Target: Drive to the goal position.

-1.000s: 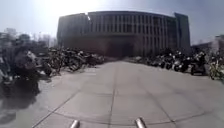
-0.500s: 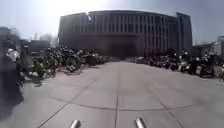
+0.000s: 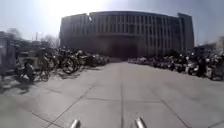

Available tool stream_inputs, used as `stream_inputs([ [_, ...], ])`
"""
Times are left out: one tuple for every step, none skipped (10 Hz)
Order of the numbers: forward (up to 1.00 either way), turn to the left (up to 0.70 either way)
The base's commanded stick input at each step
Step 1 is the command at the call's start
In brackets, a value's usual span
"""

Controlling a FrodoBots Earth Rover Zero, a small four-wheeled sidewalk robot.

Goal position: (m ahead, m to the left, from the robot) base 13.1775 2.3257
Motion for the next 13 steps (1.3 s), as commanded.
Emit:
stream_inputs([
  [1.0,-0.4],
  [1.0,-0.4],
  [1.0,-0.4],
  [1.0,-0.4],
  [1.0,-0.09],
  [1.0,0.0],
  [1.0,0.0],
  [1.0,0.0],
  [1.0,0.0],
  [1.0,0.0],
  [1.0,0.0],
  [1.0,0.0],
  [1.0,0.0],
])
